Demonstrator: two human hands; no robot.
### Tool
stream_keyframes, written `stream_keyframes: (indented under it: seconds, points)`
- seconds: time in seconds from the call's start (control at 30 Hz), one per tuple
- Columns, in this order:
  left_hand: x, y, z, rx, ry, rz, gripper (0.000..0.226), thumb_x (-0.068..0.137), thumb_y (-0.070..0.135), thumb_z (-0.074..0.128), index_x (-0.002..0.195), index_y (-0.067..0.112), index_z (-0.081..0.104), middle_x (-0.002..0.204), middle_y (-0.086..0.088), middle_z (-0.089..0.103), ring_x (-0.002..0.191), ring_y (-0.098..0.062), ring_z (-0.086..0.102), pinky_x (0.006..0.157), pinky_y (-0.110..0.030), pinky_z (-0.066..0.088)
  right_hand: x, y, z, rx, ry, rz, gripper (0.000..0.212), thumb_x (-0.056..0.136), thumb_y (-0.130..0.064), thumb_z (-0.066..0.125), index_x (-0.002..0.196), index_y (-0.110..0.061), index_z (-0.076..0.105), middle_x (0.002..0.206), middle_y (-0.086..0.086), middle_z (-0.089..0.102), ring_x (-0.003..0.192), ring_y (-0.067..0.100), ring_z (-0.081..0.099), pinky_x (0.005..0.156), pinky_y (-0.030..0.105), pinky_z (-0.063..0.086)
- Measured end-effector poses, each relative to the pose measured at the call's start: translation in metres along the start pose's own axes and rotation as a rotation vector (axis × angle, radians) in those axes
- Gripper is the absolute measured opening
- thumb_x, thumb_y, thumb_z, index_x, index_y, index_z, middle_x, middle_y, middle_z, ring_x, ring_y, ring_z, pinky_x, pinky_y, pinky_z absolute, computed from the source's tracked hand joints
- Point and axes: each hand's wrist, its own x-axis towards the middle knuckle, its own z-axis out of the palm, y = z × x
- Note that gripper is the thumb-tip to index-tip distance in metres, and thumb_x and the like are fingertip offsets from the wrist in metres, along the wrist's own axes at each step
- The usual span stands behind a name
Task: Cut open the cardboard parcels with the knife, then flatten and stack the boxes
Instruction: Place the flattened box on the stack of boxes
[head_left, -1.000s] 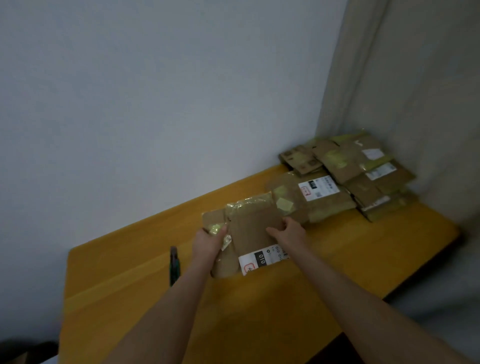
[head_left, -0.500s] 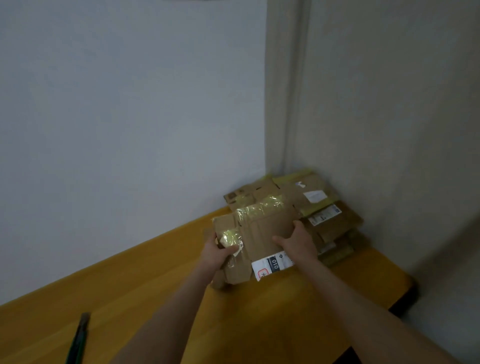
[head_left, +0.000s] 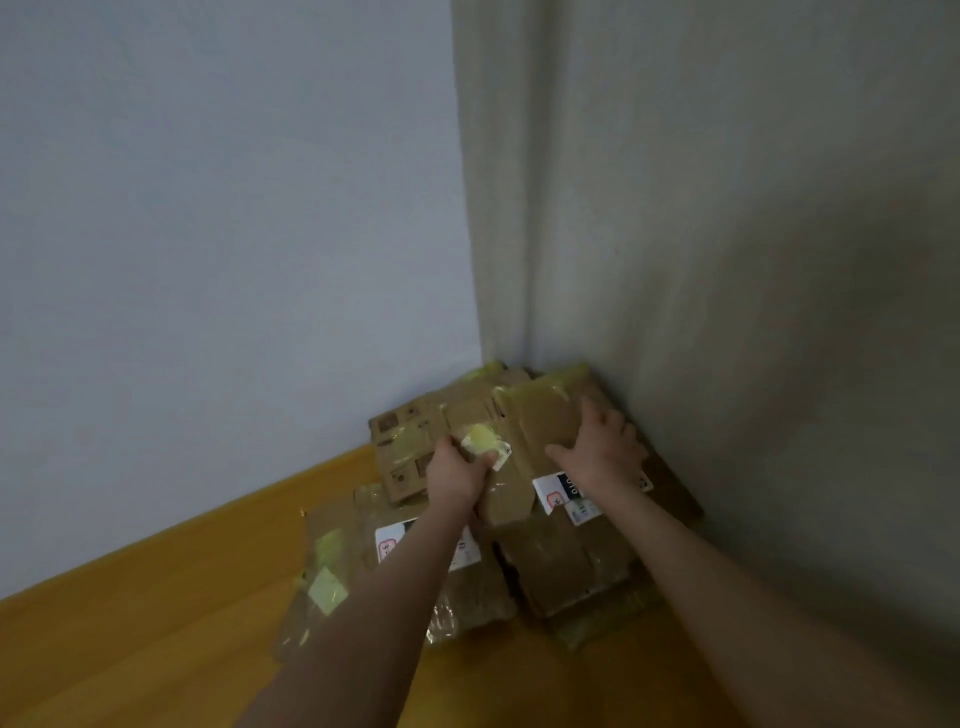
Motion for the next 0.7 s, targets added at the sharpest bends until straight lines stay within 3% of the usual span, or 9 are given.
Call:
stream_keyframes:
  seconds: [0.13,0.2,0.33,0.5,0.6,0.7]
  points:
    - [0.010,0.005,0.019,0.285,0.074,-0.031,0.070,0.086,0.042,0.068,0.144,0.019,0.037,0.145,-0.017,0.032,0.135,-0.036,0.031,0.106,-0.047,0.035,0.032,0.008,0.018,-0.073,-0.163,-0.073,0.093,0.079,-0.059,0.065,0.151,-0.027,0.016,0.156,0.012,0.015,0.142,0.037,0.016,0.111,0.054,0.027]
    - [0.014,-0.003,0.023,0.276,0.082,-0.123,0.081,0.080,0.049,0.072,0.145,0.020,0.033,0.147,-0.018,0.024,0.137,-0.039,0.026,0.107,-0.050,0.035,0.045,0.018,0.023,-0.098,-0.180,-0.055,0.104,0.073,-0.068,0.065,0.152,-0.026,0.011,0.157,0.014,0.010,0.143,0.040,0.012,0.113,0.057,0.023]
    - [0.022,-0.010,0.025,0.053,0.124,-0.245,0.092,0.065,0.050,0.083,0.135,0.007,0.040,0.134,-0.015,0.051,0.118,-0.034,0.054,0.095,-0.049,0.050,0.071,0.031,0.020,-0.123,-0.212,-0.036,0.123,0.062,-0.079,0.064,0.152,-0.026,0.000,0.157,0.021,0.005,0.143,0.044,0.008,0.114,0.058,0.017]
    - [0.022,-0.010,0.029,-0.202,0.161,-0.304,0.109,0.036,0.058,0.090,0.123,0.007,0.052,0.117,-0.008,0.064,0.104,-0.027,0.064,0.087,-0.046,0.056,0.086,0.033,0.023,-0.101,-0.285,-0.108,0.123,0.064,-0.086,0.054,0.153,-0.023,-0.002,0.158,0.020,0.015,0.143,0.045,0.012,0.114,0.060,0.012]
    - [0.007,-0.001,0.027,-0.321,0.187,-0.319,0.073,0.069,0.028,0.086,0.127,0.006,0.048,0.119,-0.007,0.060,0.107,-0.029,0.061,0.087,-0.045,0.055,0.083,0.028,0.027,-0.064,-0.234,-0.196,0.116,0.066,-0.084,0.054,0.153,-0.026,0.004,0.157,0.016,0.020,0.144,0.041,0.013,0.116,0.057,0.013]
    - [-0.001,0.001,0.007,-0.403,0.202,-0.281,0.057,0.085,0.022,0.073,0.133,0.008,0.045,0.126,-0.012,0.059,0.108,-0.032,0.061,0.087,-0.050,0.054,0.077,0.014,0.025,0.002,-0.163,-0.260,0.108,0.067,-0.082,0.056,0.151,-0.028,0.014,0.155,0.013,0.023,0.144,0.038,0.016,0.116,0.055,0.017]
